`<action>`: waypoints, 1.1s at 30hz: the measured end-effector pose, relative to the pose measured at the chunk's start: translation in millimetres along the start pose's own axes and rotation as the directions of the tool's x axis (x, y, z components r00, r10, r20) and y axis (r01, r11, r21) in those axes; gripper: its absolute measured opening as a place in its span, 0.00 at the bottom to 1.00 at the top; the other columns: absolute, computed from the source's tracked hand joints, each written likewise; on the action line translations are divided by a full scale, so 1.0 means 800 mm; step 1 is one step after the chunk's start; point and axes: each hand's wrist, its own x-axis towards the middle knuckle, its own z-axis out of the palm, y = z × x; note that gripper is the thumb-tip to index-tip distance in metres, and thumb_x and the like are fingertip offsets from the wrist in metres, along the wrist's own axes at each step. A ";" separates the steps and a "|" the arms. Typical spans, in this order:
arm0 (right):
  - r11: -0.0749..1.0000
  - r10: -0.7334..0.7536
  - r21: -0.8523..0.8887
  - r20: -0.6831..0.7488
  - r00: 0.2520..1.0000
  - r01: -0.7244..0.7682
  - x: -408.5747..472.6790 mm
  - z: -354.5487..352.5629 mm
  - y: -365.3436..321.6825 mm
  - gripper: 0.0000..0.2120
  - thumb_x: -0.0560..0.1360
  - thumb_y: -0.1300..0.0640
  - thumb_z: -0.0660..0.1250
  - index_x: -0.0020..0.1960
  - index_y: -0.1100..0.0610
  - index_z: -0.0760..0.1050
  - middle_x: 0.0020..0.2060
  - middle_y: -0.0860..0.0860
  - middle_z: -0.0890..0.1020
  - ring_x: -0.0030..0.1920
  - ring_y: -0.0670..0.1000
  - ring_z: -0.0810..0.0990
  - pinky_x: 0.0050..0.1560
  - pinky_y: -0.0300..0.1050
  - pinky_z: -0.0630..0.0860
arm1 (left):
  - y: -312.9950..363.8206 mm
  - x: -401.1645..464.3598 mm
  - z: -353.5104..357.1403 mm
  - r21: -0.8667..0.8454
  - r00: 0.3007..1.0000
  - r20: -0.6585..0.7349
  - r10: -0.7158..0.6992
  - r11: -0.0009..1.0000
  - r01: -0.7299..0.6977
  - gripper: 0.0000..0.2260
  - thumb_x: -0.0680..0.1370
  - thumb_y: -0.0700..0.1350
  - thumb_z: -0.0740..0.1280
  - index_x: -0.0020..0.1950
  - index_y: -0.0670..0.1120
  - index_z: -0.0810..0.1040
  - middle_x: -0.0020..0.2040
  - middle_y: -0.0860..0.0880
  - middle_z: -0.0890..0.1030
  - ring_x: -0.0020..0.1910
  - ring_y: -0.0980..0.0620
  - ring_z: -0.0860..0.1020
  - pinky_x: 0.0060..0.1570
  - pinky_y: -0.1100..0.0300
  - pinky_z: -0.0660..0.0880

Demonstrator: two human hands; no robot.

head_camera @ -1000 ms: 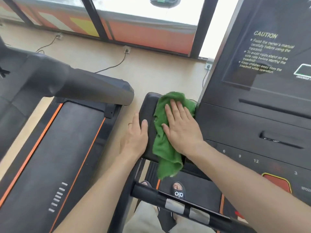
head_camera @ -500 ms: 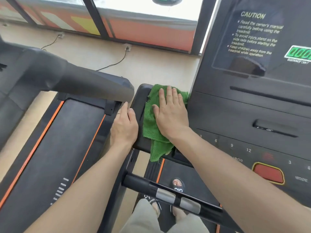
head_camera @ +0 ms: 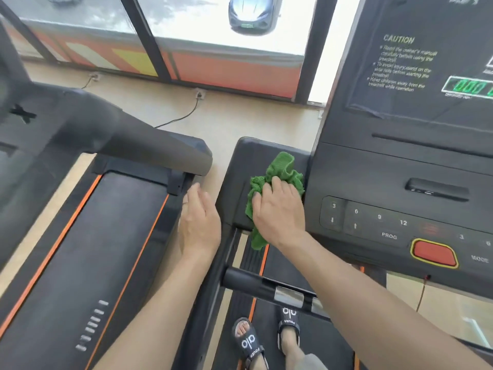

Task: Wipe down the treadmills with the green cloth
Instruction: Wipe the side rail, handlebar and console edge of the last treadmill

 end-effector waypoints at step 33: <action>0.938 0.010 -0.335 -0.227 0.974 -0.088 -0.052 -0.020 0.008 0.09 0.80 0.55 0.59 0.42 0.56 0.72 0.37 0.53 0.75 0.33 0.55 0.75 0.30 0.45 0.57 | -0.029 -0.039 0.010 0.224 0.998 0.067 0.016 0.974 -0.030 0.22 0.86 0.53 0.47 0.75 0.49 0.67 0.67 0.44 0.77 0.64 0.41 0.75 0.59 0.47 0.71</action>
